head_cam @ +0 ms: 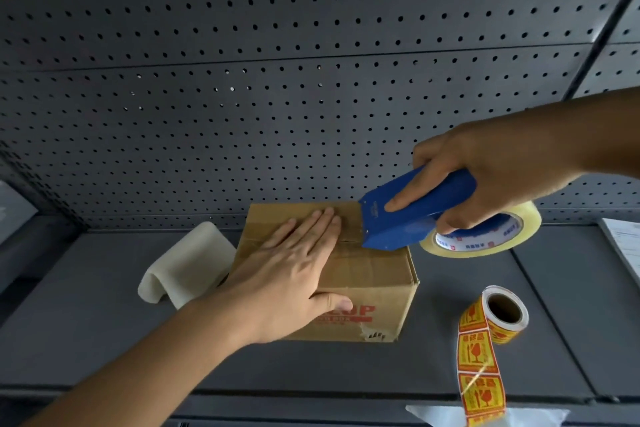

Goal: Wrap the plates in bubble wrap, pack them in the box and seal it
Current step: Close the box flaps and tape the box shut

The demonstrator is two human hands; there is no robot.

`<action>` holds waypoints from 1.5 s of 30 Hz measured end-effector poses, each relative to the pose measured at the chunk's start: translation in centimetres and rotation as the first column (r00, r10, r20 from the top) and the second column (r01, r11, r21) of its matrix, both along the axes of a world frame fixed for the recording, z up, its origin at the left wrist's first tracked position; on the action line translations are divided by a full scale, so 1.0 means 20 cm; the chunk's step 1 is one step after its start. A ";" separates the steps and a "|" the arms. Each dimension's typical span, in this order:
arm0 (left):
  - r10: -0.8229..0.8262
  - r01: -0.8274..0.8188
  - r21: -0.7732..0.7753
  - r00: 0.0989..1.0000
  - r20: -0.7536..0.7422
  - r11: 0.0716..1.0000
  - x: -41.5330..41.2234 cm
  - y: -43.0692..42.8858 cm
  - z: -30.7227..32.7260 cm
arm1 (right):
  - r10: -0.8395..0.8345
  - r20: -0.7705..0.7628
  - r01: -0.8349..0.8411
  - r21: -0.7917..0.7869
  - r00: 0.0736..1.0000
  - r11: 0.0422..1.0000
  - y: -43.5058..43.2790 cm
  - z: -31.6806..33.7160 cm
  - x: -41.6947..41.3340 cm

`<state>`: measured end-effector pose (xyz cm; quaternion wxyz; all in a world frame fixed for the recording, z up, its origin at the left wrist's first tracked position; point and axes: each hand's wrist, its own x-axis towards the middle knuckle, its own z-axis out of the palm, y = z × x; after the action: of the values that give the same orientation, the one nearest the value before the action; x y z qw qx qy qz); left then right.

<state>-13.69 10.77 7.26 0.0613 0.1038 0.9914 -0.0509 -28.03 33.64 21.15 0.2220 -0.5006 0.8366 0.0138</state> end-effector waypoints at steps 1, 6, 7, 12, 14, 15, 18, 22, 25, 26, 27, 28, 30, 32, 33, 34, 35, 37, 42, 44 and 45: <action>0.001 -0.001 -0.003 1.000 0.007 1.000 0.00 -0.01 0.00 | -0.013 0.011 0.013 0.000 1.000 1.000 0.01 0.01 0.00; -0.002 0.002 0.002 1.000 0.012 1.000 0.00 -0.01 0.00 | -0.068 0.066 0.069 -0.013 0.996 0.998 0.14 0.00 -0.02; 0.000 0.000 0.005 1.000 0.014 1.000 0.01 -0.02 -0.01 | -0.089 0.083 0.091 -0.021 0.993 0.996 0.18 -0.01 -0.03; 0.001 -0.001 0.055 1.000 0.009 0.998 0.02 -0.03 -0.02 | -0.165 0.164 0.174 -0.040 0.972 0.984 0.34 -0.06 -0.09; 0.002 -0.002 0.078 1.000 -0.003 0.997 0.02 -0.03 -0.02 | -0.182 0.211 0.195 -0.042 0.961 0.980 0.38 -0.13 -0.11; 0.007 -0.007 0.083 1.000 -0.002 0.997 0.02 -0.03 -0.02 | -0.185 0.228 0.201 -0.049 0.956 0.978 0.39 -0.17 -0.11; 0.017 -0.017 0.069 1.000 -0.006 0.997 0.02 -0.03 -0.03 | -0.190 0.264 0.216 -0.074 0.946 0.974 0.42 -0.32 -0.14; 0.031 -0.031 0.072 0.999 -0.010 0.997 0.02 -0.03 -0.03 | -0.193 0.343 0.254 -0.141 0.919 0.957 0.45 -0.45 -0.14; 0.042 -0.042 0.074 0.999 0.004 0.996 0.02 0.01 0.01 | -0.189 0.404 0.286 -0.194 0.895 0.938 0.46 -0.53 -0.13; 0.044 -0.046 0.067 0.999 0.027 0.997 0.01 0.03 0.03 | -0.186 0.415 0.297 -0.221 0.890 0.929 0.46 -0.55 -0.12; 0.050 -0.054 0.062 0.997 0.060 0.997 0.00 0.05 0.05 | -0.185 0.421 0.308 -0.245 0.888 0.919 0.47 -0.57 -0.12; 0.042 -0.048 0.065 0.996 0.080 0.997 -0.01 0.07 0.07 | -0.184 0.424 0.315 -0.264 0.887 0.912 0.47 -0.58 -0.12; 0.003 -0.010 0.075 0.996 0.086 0.997 -0.07 0.15 0.08 | -0.170 0.428 0.313 -0.290 0.888 0.904 0.48 -0.58 -0.11; -0.055 0.052 0.032 0.995 0.082 0.998 -0.13 0.22 0.06 | -0.162 0.429 0.310 -0.301 0.889 0.902 0.48 -0.57 -0.11; -0.072 0.072 0.005 0.994 0.079 0.997 -0.15 0.24 0.05 | -0.159 0.427 0.307 -0.303 0.890 0.902 0.48 -0.57 -0.11; -0.076 0.077 -0.007 0.995 0.069 0.997 -0.17 0.26 0.03 | -0.154 0.426 0.301 -0.304 0.892 0.904 0.48 -0.57 -0.12; -0.067 0.067 -0.002 0.996 0.056 0.998 -0.18 0.26 0.02 | -0.146 0.422 0.292 -0.305 0.895 0.906 0.48 -0.56 -0.12; -0.047 0.046 0.019 0.998 0.048 0.999 -0.18 0.24 0.01 | -0.134 0.401 0.271 -0.307 0.906 0.912 0.48 -0.54 -0.12; -0.060 0.058 0.029 0.996 0.073 0.998 -0.18 0.23 0.00 | -0.122 0.300 0.202 -0.253 0.946 0.946 0.49 -0.41 -0.15; -0.057 0.054 0.037 0.996 0.074 0.998 -0.18 0.22 -0.01 | -0.121 0.276 0.190 -0.239 0.953 0.952 0.50 -0.36 -0.16; -0.055 0.052 0.041 0.996 0.072 0.998 -0.18 0.22 -0.01 | -0.116 0.278 0.183 -0.229 0.953 0.956 0.50 -0.35 -0.16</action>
<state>-17.37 15.09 7.13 0.0942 0.1334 0.9861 -0.0295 -31.15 43.73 14.13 0.2654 -0.4568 0.8307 -0.1758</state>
